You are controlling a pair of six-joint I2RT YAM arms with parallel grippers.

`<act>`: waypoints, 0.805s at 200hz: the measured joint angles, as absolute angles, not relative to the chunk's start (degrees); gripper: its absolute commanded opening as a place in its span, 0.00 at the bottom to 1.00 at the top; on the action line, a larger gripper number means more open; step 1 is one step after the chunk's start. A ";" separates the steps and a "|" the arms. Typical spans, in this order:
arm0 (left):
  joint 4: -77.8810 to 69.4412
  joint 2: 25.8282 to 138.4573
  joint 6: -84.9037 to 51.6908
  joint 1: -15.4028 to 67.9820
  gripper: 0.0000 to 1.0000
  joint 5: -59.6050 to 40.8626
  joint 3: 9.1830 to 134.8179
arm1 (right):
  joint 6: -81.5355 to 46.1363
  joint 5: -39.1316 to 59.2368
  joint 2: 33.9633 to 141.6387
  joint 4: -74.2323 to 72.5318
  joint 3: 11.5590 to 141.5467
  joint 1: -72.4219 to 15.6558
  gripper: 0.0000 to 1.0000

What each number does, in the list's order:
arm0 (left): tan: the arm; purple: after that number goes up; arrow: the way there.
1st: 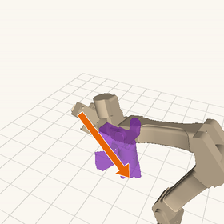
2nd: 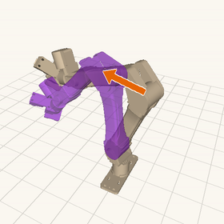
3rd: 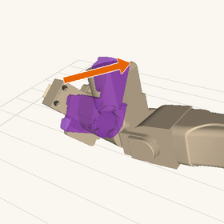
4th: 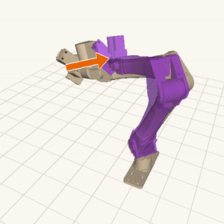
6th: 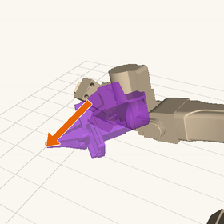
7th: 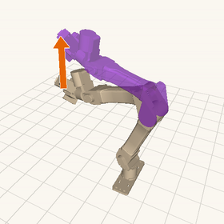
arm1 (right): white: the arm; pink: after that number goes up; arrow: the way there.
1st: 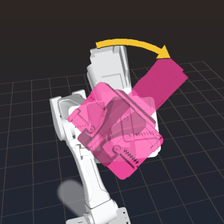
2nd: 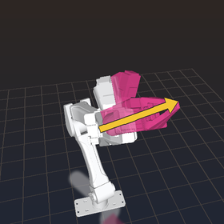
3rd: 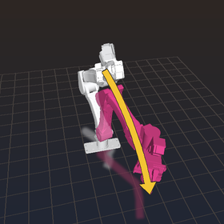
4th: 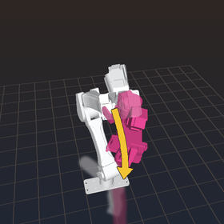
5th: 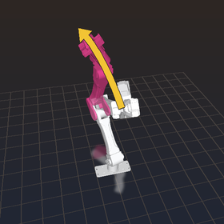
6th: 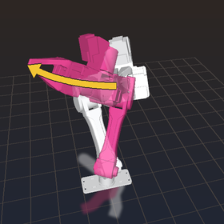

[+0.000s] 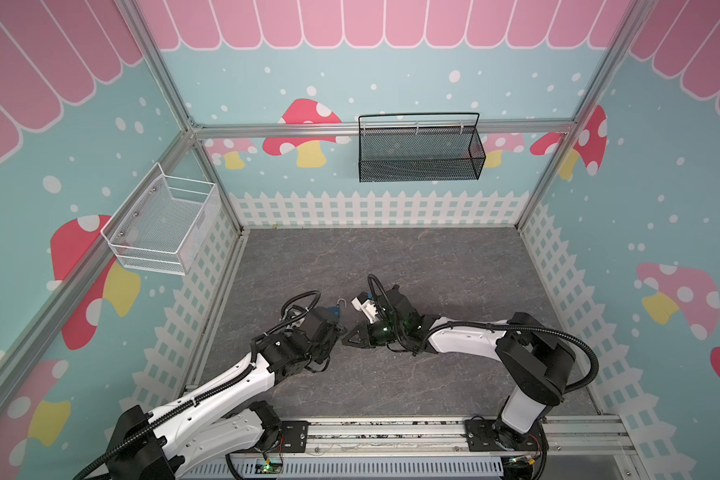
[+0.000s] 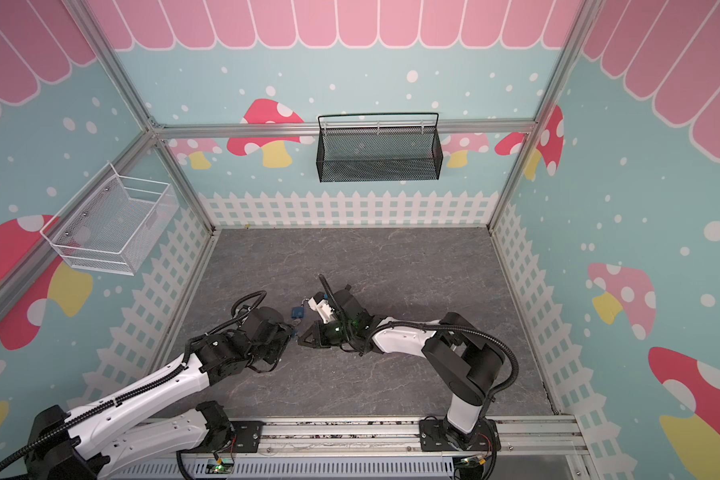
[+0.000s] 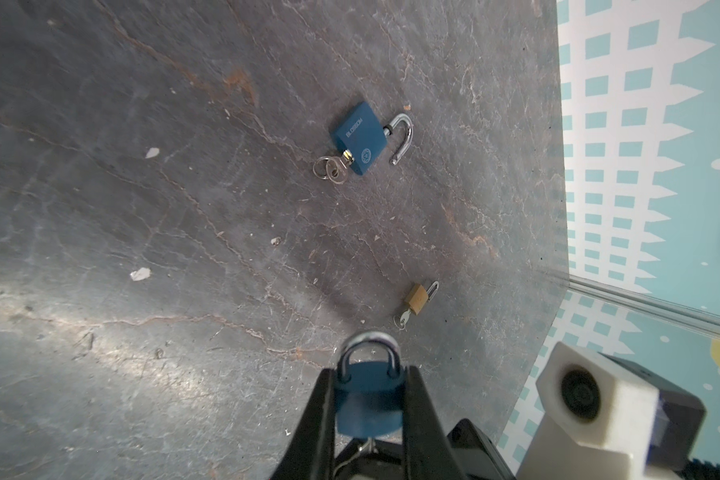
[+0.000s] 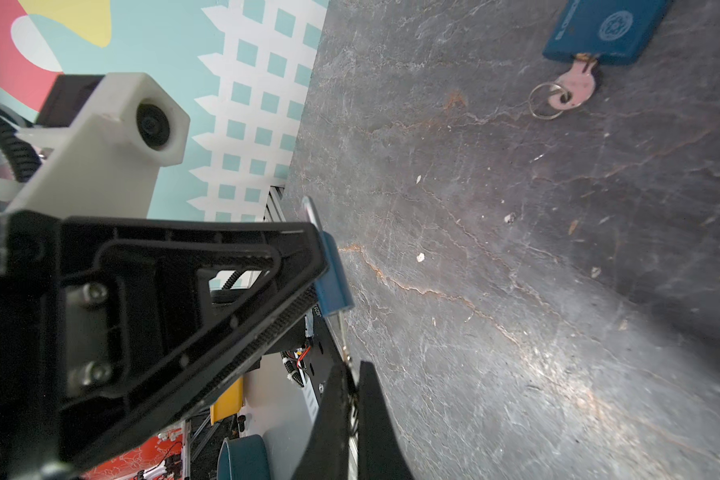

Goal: Unlock with the key
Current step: 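Hold the key in the padlock while the left gripper keeps the padlock steady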

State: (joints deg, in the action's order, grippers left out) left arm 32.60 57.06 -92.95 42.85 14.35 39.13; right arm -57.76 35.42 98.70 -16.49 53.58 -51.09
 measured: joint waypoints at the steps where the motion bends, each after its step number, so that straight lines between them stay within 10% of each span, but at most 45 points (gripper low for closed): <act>1: 32.64 57.10 -92.86 42.85 0.00 14.37 39.18 | -57.65 35.42 98.70 -16.36 53.63 -51.09 0.00; 161: 32.25 58.04 -86.52 42.70 0.00 12.40 41.82 | -52.95 38.41 96.55 -8.95 56.27 -48.58 0.00</act>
State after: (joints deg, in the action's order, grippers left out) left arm 32.25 58.04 -86.52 42.70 12.40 41.82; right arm -52.95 38.41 96.55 -8.95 56.27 -48.58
